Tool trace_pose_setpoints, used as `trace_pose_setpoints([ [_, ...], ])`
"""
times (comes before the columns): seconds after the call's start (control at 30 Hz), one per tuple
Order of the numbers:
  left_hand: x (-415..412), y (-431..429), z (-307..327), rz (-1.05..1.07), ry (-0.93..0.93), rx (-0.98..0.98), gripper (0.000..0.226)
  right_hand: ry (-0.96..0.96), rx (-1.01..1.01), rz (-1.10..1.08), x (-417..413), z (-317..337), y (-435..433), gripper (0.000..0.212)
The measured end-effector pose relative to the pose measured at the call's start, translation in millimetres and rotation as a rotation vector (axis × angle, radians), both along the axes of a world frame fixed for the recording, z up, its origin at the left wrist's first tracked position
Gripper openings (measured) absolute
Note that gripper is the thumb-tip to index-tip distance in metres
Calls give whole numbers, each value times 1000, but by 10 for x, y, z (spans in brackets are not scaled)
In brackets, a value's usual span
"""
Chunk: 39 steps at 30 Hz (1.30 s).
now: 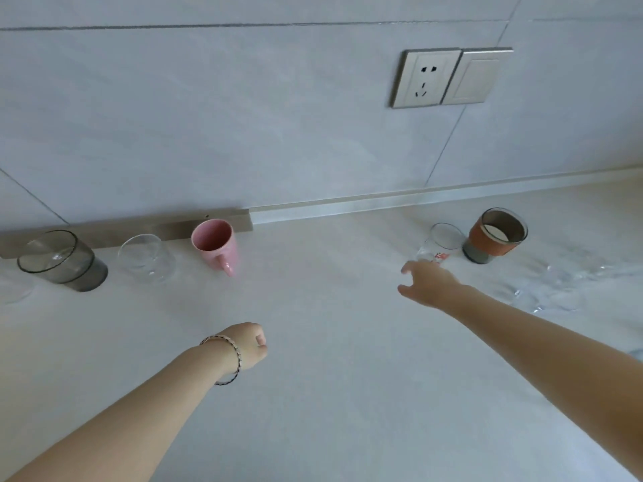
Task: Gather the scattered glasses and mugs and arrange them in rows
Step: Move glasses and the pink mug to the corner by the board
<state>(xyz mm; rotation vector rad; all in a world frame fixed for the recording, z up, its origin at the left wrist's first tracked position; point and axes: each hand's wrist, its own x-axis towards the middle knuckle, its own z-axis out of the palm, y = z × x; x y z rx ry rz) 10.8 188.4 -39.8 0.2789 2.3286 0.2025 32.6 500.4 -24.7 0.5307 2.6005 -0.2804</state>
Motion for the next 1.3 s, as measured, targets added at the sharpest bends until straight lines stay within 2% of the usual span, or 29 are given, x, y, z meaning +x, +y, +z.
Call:
trace_pose_setpoints([
  [0.17,233,630,-18,33,-14,11,27,202,22,-97,-159,140,809,61],
  [0.33,305,955,1,56,-10,-17,28,141,-36,-45,-351,78,1053,85],
  [0.57,283,827,-16,140,-9,-46,26,172,-67,-91,-369,-129,986,69],
  [0.63,262,717,-46,178,-22,-46,20,184,-68,-88,-377,-107,942,69],
  [0.77,203,423,-90,238,-35,-40,7,180,-129,48,-441,-32,590,74],
  [0.9,99,62,-111,275,-29,-45,24,200,-165,149,-672,-2,-92,76],
  [1.13,-145,-571,-137,340,-35,-3,6,266,-237,125,-1405,1,-1281,74],
  [1.3,-262,-928,-149,336,-26,32,4,251,-203,75,-1706,-79,-1671,70],
])
